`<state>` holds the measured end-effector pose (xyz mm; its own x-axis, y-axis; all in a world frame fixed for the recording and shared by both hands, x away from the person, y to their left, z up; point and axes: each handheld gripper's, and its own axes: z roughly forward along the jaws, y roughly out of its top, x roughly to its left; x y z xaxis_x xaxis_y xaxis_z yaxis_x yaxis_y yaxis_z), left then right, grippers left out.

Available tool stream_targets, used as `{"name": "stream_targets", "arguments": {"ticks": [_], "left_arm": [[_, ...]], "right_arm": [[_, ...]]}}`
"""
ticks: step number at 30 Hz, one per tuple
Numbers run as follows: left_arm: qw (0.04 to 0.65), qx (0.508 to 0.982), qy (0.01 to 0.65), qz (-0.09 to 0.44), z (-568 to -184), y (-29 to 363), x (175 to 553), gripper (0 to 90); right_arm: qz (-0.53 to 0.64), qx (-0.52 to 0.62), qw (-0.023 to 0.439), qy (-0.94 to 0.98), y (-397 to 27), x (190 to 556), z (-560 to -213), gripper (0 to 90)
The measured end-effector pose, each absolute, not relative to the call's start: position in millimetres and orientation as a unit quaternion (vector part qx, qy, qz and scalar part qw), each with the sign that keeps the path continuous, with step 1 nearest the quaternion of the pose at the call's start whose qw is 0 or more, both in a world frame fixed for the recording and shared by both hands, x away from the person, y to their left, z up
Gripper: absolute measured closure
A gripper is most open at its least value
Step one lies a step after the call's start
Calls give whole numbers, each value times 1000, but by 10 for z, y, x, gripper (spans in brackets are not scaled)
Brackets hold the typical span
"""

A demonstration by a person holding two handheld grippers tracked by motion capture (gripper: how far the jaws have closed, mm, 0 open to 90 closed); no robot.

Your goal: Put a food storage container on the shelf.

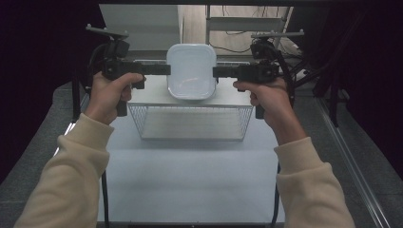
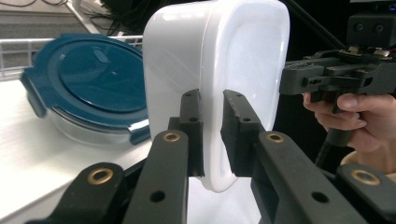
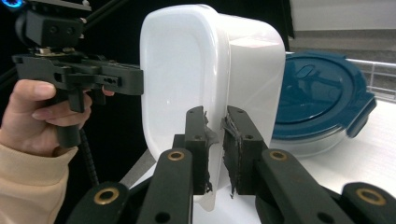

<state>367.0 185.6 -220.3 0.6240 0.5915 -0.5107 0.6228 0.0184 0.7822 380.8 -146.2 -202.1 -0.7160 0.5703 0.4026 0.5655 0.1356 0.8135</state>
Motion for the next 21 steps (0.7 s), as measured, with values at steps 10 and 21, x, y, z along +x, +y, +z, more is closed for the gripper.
{"name": "stream_targets", "arguments": {"ticks": [10, 21], "left_arm": [[559, 695, 450, -33, -2244, 1942, 4101, 791], [542, 690, 477, -55, -2348, 1956, 4370, 791]], "right_arm": [[532, 391, -16, 751, -1376, 4253, -2052, 796], [515, 420, -48, 746, -1340, 4577, -2212, 792]]}}
